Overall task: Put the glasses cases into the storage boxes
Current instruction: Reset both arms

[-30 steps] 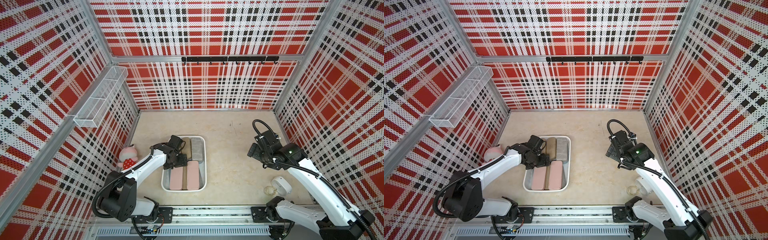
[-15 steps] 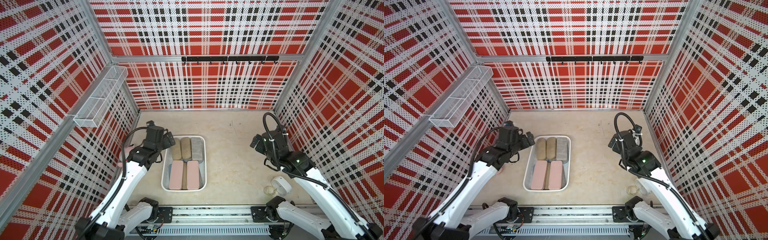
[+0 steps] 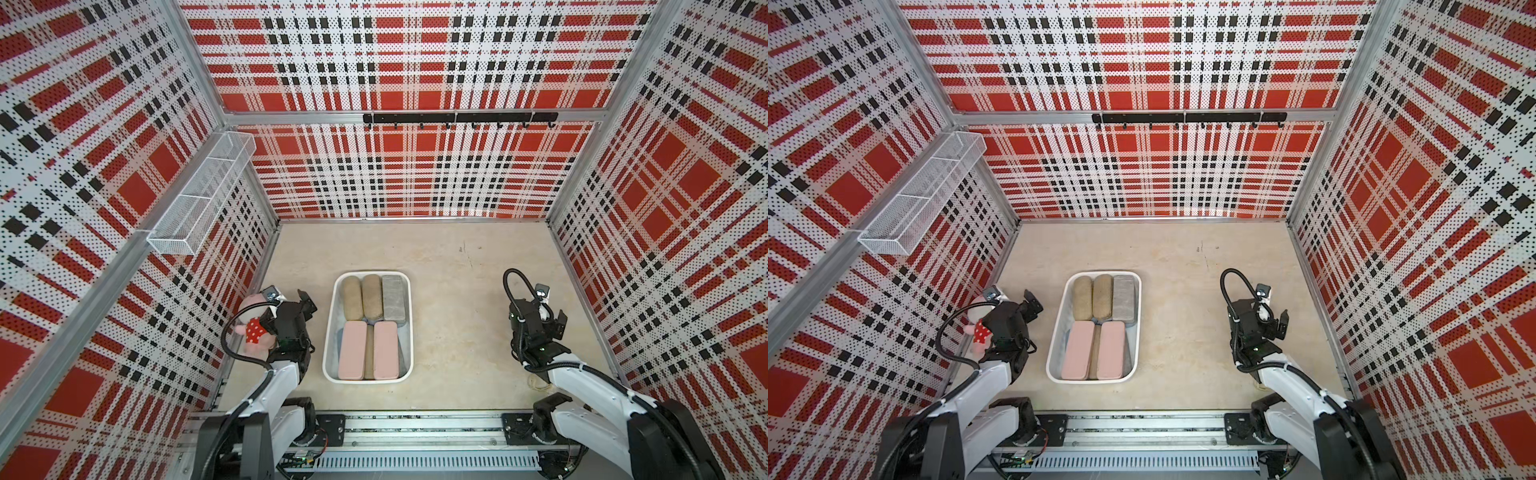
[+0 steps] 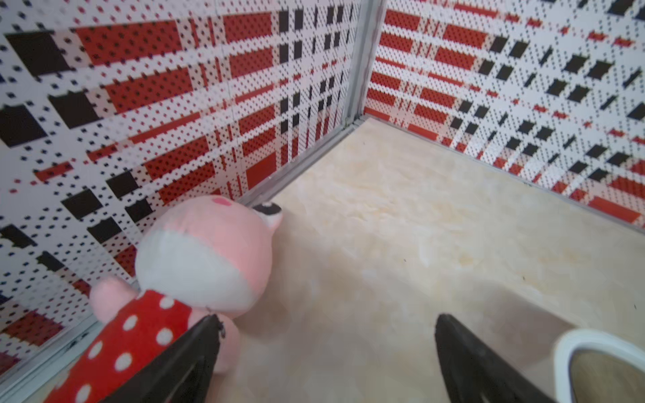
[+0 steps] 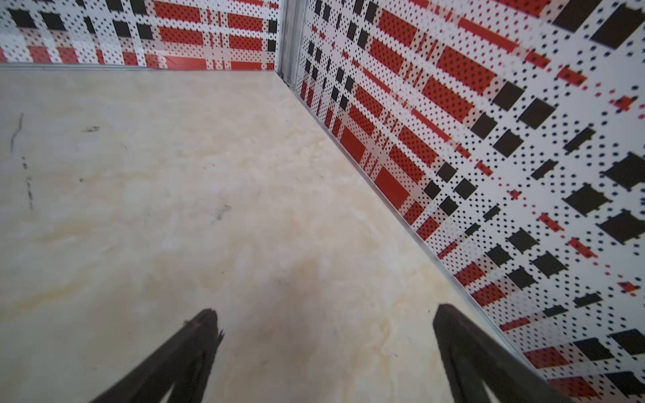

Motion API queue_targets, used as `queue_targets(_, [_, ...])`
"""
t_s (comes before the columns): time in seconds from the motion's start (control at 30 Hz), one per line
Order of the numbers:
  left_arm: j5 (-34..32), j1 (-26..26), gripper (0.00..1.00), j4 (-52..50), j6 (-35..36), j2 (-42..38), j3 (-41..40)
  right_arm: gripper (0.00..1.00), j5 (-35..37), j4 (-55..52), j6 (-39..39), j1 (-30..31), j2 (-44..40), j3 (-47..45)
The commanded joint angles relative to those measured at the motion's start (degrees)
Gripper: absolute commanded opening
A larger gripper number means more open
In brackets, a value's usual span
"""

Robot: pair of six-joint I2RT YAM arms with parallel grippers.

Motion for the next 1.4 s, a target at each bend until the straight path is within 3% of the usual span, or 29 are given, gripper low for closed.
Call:
queue_targets(0.0, [4.3,0.8,0.98,19.5,4.0,5.2,-1.8,1.0,-4.8,20.9,-5.8,-2.7,1.7,-2.5])
queue_targets(0.07, [7.4,0.7,0.98,24.4,4.0,9.6,-2.7,1.0,-12.9,33.3,-8.1,-5.9,3.4,-5.5])
queue_targets(0.13, [9.8,0.6,0.98,26.5,4.6,13.6,-1.1,1.0,-18.2,37.4,-7.1,-9.3,7.0,-5.0])
queue_targets(0.27, [9.2,-2.4,0.98,33.4,7.2,19.6,-0.2,1.0,-28.0,52.7,-11.4,-11.5,19.9,-2.7])
queue_targets(0.33, [6.6,-6.1,0.98,45.0,11.1,26.0,-3.0,1.0,-32.0,59.1,-13.6,-11.6,28.6,-1.1])
queue_targets(0.37, [5.3,-7.8,0.98,55.6,13.6,30.4,-4.4,1.0,-32.6,64.5,-15.3,-11.4,32.8,-1.1])
queue_targets(0.4, [4.5,-8.5,0.98,56.6,14.5,30.3,-4.8,1.0,-32.4,60.6,-14.2,-11.3,31.3,-0.1])
queue_targets(0.43, [3.6,-8.2,0.98,51.1,13.5,28.2,-4.2,1.0,-32.3,52.7,-12.3,-12.0,29.0,1.4])
queue_targets(0.47, [3.4,-7.3,0.98,48.4,12.1,27.3,-3.8,1.0,-34.0,50.7,-10.9,-13.6,29.4,2.5])
queue_targets(0.57, [6.0,-4.7,0.98,52.5,9.5,29.2,-3.9,1.0,-36.2,48.1,-9.3,-15.3,28.9,3.3])
queue_targets(0.63, [5.2,-5.1,0.98,51.4,9.7,29.0,-3.5,1.0,-36.2,52.5,-10.2,-15.3,30.3,2.6])
queue_targets(0.73, [-1.3,-8.5,0.98,50.9,11.8,29.4,-2.9,1.0,-36.0,51.5,-10.0,-15.3,29.8,2.5])
queue_targets(1.37, [-1.7,-8.7,0.98,51.7,12.1,29.6,-3.1,1.0,-36.2,50.4,-10.1,-15.3,30.2,3.4])
